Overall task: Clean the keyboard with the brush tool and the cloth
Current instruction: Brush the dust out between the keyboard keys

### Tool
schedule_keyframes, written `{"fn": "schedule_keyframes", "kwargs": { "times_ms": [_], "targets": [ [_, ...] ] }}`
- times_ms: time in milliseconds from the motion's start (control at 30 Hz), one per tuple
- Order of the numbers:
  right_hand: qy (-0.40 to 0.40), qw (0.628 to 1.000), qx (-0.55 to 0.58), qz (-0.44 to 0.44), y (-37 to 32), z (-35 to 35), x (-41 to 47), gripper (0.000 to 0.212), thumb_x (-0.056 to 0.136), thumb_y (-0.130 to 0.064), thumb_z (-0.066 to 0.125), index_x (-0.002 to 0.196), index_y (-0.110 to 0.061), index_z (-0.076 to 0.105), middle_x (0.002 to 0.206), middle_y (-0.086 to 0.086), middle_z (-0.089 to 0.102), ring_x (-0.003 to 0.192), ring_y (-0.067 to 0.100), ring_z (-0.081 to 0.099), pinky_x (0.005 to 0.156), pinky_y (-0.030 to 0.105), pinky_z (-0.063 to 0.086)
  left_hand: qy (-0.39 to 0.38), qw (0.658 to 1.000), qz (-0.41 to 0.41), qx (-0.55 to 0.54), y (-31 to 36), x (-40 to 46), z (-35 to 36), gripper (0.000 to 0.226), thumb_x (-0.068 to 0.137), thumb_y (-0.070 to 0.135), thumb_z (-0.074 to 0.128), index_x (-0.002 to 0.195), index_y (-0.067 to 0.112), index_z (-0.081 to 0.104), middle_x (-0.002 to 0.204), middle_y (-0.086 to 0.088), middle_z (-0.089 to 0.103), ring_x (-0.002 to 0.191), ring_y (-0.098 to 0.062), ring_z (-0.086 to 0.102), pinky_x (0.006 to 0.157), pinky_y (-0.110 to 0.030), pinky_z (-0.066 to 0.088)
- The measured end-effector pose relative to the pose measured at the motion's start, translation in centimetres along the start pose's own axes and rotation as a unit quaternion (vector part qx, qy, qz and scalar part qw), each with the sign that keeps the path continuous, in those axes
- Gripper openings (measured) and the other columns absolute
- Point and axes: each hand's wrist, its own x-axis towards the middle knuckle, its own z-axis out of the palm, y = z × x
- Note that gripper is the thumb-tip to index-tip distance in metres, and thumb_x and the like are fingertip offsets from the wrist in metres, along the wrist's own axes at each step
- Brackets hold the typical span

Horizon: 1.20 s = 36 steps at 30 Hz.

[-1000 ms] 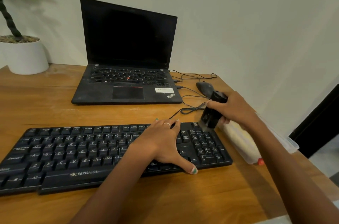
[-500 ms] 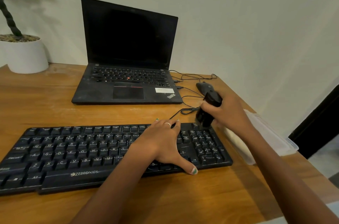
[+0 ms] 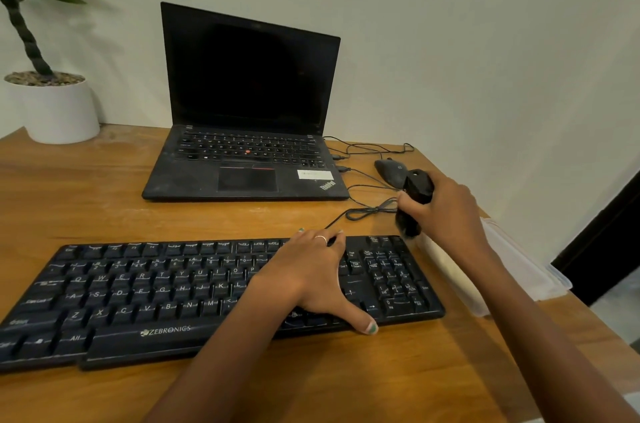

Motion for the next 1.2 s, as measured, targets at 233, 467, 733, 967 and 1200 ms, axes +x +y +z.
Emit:
{"fn": "schedule_keyframes", "kwargs": {
  "times_ms": [233, 467, 733, 967, 1200],
  "targets": [
    [-0.032, 0.999, 0.034, 0.022, -0.1, 0.5, -0.4, 0.016, 0.082, -0.028, 0.066, 0.088, -0.017, 0.056, 0.076, -0.001, 0.061, 0.066, 0.016, 0.057, 0.051, 0.021, 0.042, 0.000, 1.000, 0.000, -0.001, -0.1, 0.1, 0.1, 0.130, 0.064, 0.080, 0.063, 0.155, 0.016, -0.005, 0.163, -0.001, -0.001, 0.149, -0.025, -0.001, 0.119, -0.039, 0.005],
    [-0.085, 0.986, 0.138, 0.035, -1.2, 1.3, -0.9, 0.020, 0.084, -0.028, 0.065, 0.091, -0.010, 0.058, 0.077, 0.006, 0.065, 0.057, 0.020, 0.061, 0.047, 0.027, 0.050, 0.004, 1.000, 0.004, 0.002, -0.2, 0.3, 0.1, 0.130, 0.064, 0.081, 0.062, 0.155, 0.016, -0.004, 0.163, -0.001, -0.002, 0.149, -0.024, -0.001, 0.119, -0.039, 0.005],
    [-0.073, 0.989, 0.123, 0.030, -0.9, 1.2, -0.5, 0.021, 0.083, -0.028, 0.066, 0.089, -0.009, 0.058, 0.075, 0.002, 0.063, 0.057, 0.022, 0.061, 0.048, 0.028, 0.049, 0.007, 1.000, 0.007, 0.003, -0.2, 0.3, 0.3, 0.132, 0.063, 0.082, 0.062, 0.155, 0.015, -0.005, 0.163, -0.002, -0.001, 0.149, -0.024, -0.001, 0.119, -0.039, 0.003],
    [-0.020, 0.999, 0.031, -0.019, -1.4, 0.9, -0.5, 0.021, 0.082, -0.029, 0.066, 0.089, -0.010, 0.058, 0.076, 0.002, 0.062, 0.064, 0.023, 0.060, 0.057, 0.035, 0.051, 0.005, 1.000, 0.004, 0.001, -0.1, 0.2, 0.1, 0.131, 0.064, 0.081, 0.062, 0.155, 0.015, -0.004, 0.163, -0.002, 0.001, 0.148, -0.025, 0.001, 0.119, -0.040, 0.006],
    [0.013, 0.998, -0.060, -0.009, -0.5, 0.8, -0.2, 0.020, 0.082, -0.031, 0.063, 0.085, -0.012, 0.058, 0.071, 0.002, 0.059, 0.064, 0.019, 0.055, 0.051, 0.028, 0.040, 0.001, 1.000, 0.001, -0.005, -0.1, 0.0, -0.1, 0.130, 0.065, 0.080, 0.063, 0.155, 0.016, -0.004, 0.163, -0.001, 0.000, 0.149, -0.025, -0.001, 0.119, -0.040, 0.007]
  ]
}}
